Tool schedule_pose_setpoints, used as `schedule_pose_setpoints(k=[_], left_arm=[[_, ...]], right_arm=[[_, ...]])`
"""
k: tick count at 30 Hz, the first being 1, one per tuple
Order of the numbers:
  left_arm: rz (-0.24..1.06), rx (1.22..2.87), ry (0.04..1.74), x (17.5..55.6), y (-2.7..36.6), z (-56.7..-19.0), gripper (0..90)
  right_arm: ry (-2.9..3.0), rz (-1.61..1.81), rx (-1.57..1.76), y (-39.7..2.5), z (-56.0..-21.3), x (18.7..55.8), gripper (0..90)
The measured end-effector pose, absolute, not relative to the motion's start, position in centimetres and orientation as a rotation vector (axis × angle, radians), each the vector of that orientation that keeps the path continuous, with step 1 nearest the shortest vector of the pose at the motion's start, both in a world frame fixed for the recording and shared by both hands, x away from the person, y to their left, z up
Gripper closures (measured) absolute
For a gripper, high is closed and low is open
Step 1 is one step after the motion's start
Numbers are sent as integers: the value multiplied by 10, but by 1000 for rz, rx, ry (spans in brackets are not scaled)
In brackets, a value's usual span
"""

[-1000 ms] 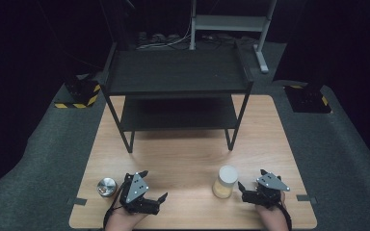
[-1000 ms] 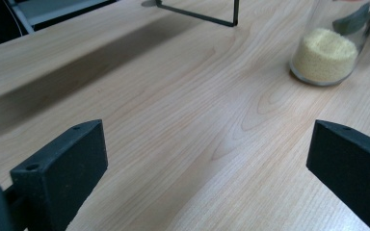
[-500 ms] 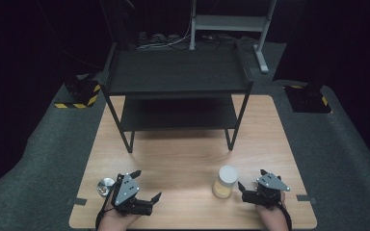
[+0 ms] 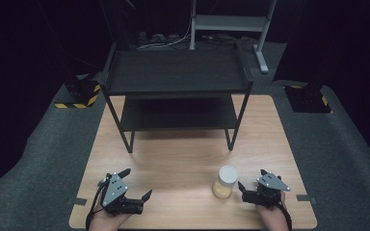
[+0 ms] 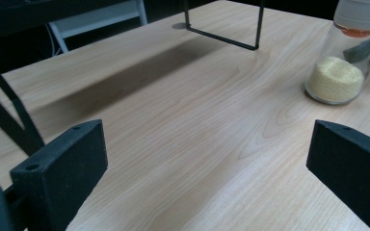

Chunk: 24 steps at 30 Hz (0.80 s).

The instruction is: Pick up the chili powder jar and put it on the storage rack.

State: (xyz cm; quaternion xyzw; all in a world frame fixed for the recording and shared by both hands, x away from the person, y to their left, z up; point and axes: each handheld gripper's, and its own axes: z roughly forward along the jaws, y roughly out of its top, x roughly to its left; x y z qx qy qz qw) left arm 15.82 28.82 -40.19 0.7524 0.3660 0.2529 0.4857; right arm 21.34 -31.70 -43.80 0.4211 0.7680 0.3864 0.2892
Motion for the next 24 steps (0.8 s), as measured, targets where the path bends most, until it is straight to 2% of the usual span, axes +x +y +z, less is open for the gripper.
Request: schedule_pose_setpoints(k=[24], left_arm=[[731, 1758, 991, 141, 325, -407, 8]], right_arm=[[2048, 1029, 1125, -317, -438, 213, 6]])
